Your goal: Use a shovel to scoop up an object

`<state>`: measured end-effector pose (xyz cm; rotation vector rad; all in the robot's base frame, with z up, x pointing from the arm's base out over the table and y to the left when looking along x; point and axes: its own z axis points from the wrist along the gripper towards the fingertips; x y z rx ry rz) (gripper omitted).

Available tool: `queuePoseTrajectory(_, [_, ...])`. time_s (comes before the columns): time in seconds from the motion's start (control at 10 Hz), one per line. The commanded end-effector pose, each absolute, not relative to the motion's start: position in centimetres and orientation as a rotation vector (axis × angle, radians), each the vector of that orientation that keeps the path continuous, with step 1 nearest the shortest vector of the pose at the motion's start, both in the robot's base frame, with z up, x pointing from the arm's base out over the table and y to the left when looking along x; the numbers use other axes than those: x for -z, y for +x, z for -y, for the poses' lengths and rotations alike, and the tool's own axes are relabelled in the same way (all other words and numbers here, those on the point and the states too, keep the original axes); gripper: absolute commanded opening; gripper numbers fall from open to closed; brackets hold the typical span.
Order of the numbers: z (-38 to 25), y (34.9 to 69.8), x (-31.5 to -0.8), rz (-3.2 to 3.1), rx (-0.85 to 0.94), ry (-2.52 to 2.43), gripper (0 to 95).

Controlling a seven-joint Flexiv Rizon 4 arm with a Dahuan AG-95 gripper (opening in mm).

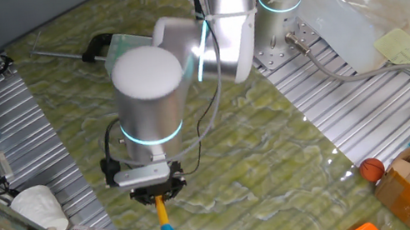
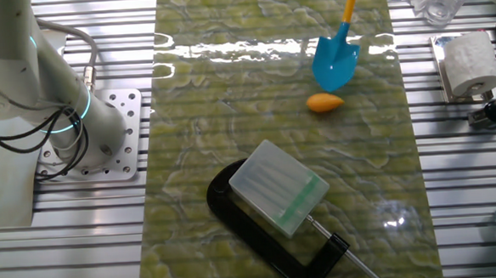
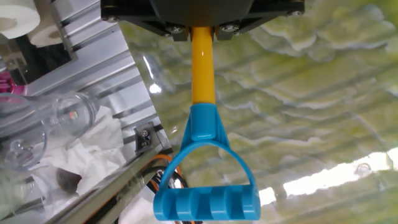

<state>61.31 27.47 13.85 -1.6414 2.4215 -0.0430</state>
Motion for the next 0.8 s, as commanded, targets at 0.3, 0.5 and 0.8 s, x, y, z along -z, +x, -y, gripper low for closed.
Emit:
queuePoseTrajectory(0.3, [-27.5,61.4,-13.5,-2.428,0.063,-1.663,0.0])
queuePoseTrajectory(0.5, [-27.1,61.2,-13.3,-2.428,0.088,-1.673,0.0])
queuePoseTrajectory(0.8, [-26.7,61.2,-12.5,-2.418,0.081,-1.653,0.0])
